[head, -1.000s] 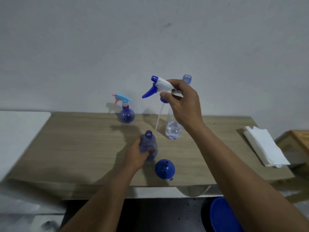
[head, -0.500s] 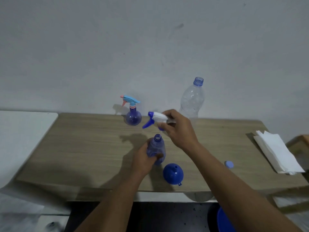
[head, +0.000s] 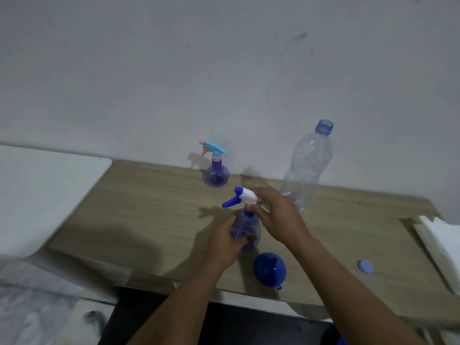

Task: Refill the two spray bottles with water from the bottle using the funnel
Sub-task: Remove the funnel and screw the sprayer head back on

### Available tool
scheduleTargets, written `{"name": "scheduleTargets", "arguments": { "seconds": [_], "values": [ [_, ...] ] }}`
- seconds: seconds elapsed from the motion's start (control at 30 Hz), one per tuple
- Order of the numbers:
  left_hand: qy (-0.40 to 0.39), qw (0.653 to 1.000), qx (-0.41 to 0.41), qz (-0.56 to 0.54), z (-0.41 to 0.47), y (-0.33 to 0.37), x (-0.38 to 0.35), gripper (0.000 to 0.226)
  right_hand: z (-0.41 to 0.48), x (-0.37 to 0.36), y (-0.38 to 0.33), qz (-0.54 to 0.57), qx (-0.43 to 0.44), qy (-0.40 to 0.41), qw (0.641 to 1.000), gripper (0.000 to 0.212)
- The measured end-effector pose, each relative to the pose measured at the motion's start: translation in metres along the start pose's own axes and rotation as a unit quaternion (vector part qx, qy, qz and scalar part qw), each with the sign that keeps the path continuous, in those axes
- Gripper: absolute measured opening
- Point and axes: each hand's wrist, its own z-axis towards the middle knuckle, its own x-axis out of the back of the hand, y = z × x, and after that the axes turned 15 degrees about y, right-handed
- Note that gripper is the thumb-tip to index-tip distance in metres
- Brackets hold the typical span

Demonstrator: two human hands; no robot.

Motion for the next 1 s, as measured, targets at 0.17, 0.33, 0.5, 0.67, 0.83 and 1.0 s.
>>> {"name": "scheduleTargets", "arguments": {
  "seconds": [0.17,0.33,0.5,0.67,0.83,1.0],
  "values": [
    [0.006,0.999,-0.021,0.028,-0.003,0.003,0.001,0.05,0.002,0.006,0.0,0.01,0.02,0.001,1.0,0.034],
    [0.013,0.999,-0.012,0.027,-0.003,0.003,0.0,0.05,0.008,0.007,-0.001,-0.013,0.047,-0.022,0.999,0.034],
    [0.002,1.0,-0.004,0.009,-0.004,0.004,0.0,0.047,0.003,0.003,0.008,0.047,0.033,0.008,0.998,0.037],
    [0.003,1.0,-0.008,0.01,-0.001,0.003,0.001,0.045,0.015,0.005,0.011,0.053,0.024,-0.008,0.998,0.04],
    [0.011,0.999,-0.011,0.032,-0.001,-0.001,-0.001,0.055,0.008,0.003,0.012,0.05,0.025,-0.025,0.998,0.035],
    [0.01,1.0,-0.008,0.016,-0.004,0.004,-0.001,0.052,0.009,-0.004,0.013,0.034,0.014,-0.016,0.999,0.023]
  ]
}}
